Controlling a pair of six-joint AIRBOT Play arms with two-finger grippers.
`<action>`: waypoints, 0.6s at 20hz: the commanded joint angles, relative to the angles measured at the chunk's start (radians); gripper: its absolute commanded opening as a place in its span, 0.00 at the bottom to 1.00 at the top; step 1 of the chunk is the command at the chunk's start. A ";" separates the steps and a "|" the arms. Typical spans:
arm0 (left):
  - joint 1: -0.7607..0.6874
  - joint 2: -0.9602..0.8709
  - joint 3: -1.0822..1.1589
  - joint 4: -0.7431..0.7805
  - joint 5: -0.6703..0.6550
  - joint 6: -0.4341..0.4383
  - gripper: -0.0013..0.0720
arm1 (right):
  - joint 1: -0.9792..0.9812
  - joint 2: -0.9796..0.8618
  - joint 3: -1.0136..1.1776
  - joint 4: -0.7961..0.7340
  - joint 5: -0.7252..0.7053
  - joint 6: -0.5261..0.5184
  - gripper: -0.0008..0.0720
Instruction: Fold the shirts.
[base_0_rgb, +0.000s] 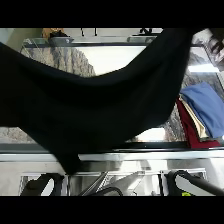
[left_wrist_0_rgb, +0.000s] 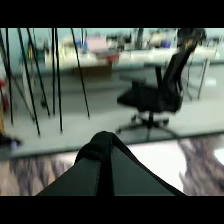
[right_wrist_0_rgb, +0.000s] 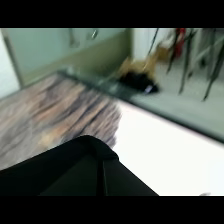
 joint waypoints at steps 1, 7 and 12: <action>-0.024 -0.164 -0.147 0.013 0.013 -0.007 0.03 | 0.034 -0.220 -0.036 0.010 0.055 0.020 0.04; -0.067 -0.758 -0.170 0.010 0.109 0.032 0.04 | 0.031 -0.666 -0.045 -0.107 -0.102 0.113 0.04; -0.016 -1.059 0.164 0.013 -0.183 -0.055 0.96 | -0.010 -0.781 -0.041 -0.110 -0.163 0.129 0.50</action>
